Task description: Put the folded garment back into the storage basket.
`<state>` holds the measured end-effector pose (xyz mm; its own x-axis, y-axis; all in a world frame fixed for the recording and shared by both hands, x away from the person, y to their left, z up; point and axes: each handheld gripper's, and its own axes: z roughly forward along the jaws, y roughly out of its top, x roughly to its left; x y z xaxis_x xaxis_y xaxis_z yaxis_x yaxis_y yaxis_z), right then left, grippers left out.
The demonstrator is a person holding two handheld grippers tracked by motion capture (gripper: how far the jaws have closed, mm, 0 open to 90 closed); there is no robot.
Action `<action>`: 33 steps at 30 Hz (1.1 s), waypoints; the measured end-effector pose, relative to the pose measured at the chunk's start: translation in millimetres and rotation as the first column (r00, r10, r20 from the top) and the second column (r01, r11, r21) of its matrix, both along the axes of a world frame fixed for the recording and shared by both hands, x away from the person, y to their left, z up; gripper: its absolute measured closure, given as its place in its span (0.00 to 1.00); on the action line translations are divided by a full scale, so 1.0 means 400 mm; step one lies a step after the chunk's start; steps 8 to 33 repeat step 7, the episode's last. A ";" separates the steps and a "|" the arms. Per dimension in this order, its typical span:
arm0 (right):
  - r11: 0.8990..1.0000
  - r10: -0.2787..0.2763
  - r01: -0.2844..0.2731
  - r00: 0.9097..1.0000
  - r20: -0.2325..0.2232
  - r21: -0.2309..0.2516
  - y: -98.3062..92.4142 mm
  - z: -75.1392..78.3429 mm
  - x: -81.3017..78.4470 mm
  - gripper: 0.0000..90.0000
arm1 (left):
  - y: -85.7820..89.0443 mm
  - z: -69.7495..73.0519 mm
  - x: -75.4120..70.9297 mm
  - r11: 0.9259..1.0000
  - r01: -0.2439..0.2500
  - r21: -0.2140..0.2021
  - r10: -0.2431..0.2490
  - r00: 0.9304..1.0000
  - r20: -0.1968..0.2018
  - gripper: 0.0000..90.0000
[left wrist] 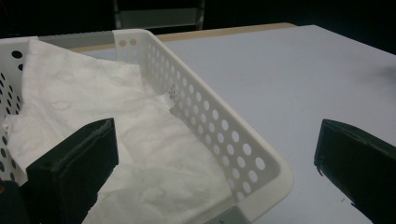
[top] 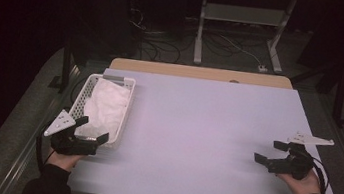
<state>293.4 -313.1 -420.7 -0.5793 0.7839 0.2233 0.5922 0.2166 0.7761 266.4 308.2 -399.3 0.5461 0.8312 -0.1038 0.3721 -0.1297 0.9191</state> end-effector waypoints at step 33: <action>0.997 -0.020 0.020 1.000 0.003 0.068 -0.030 0.003 -0.019 0.00 | 0.003 0.003 -0.002 1.000 -0.017 -0.010 0.017 1.000 0.010 0.00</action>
